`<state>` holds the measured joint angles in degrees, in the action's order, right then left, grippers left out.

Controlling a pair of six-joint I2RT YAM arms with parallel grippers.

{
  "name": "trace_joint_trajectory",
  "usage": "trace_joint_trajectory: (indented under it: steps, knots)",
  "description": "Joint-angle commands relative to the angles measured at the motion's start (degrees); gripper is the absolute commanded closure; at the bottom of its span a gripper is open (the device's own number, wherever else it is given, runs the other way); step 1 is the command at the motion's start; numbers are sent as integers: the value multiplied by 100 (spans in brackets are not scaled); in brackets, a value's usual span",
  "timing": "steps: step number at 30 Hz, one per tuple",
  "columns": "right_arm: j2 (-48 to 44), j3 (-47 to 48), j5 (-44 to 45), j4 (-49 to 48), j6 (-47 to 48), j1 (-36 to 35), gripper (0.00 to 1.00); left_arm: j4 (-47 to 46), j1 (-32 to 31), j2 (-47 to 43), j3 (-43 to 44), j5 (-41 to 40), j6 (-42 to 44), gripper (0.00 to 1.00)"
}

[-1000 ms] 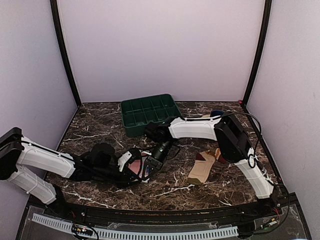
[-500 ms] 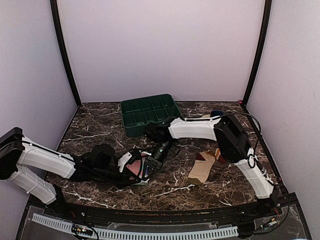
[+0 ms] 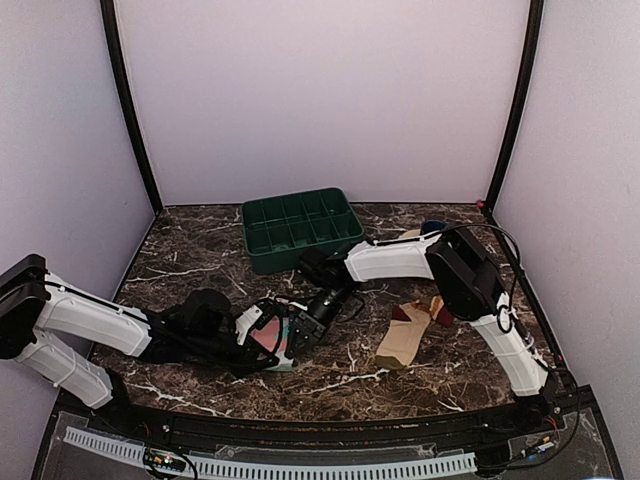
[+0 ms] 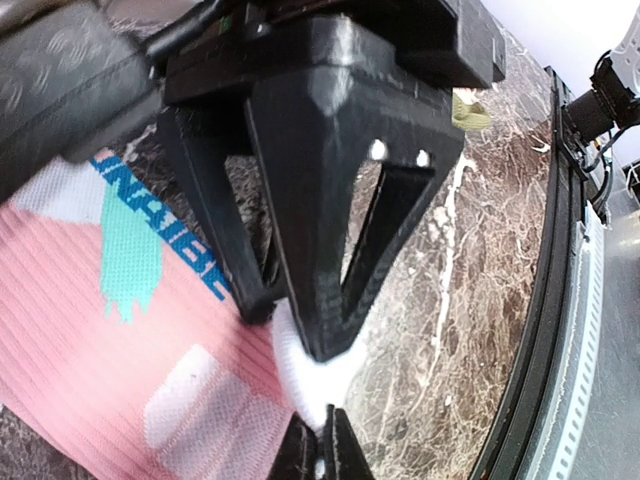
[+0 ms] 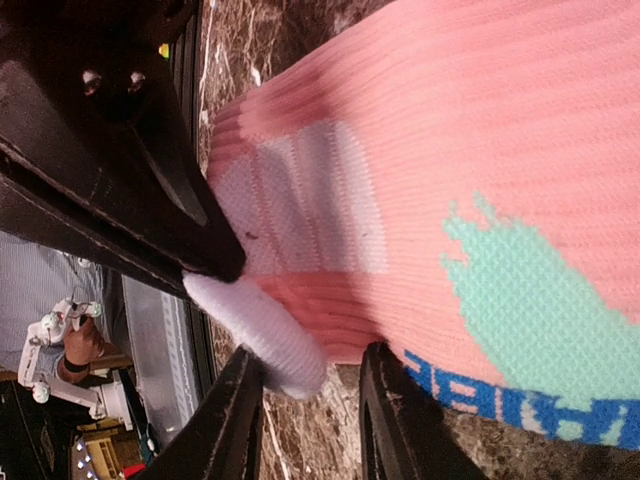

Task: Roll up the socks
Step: Roll the sock at the center of the board.

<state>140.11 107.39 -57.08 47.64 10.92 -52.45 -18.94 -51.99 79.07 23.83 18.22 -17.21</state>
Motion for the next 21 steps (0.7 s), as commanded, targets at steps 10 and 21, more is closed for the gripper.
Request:
trace_joint_trajectory:
  steps: [10, 21]
  knots:
    - [-806, -1008, 144, -1961, -1170, 289, 60, 524, -13, -120, 39, -139, -259, 100]
    - [-1983, -2796, 1708, -3844, -1848, 287, 60, 848, -13, -104, 239, -152, -668, 100]
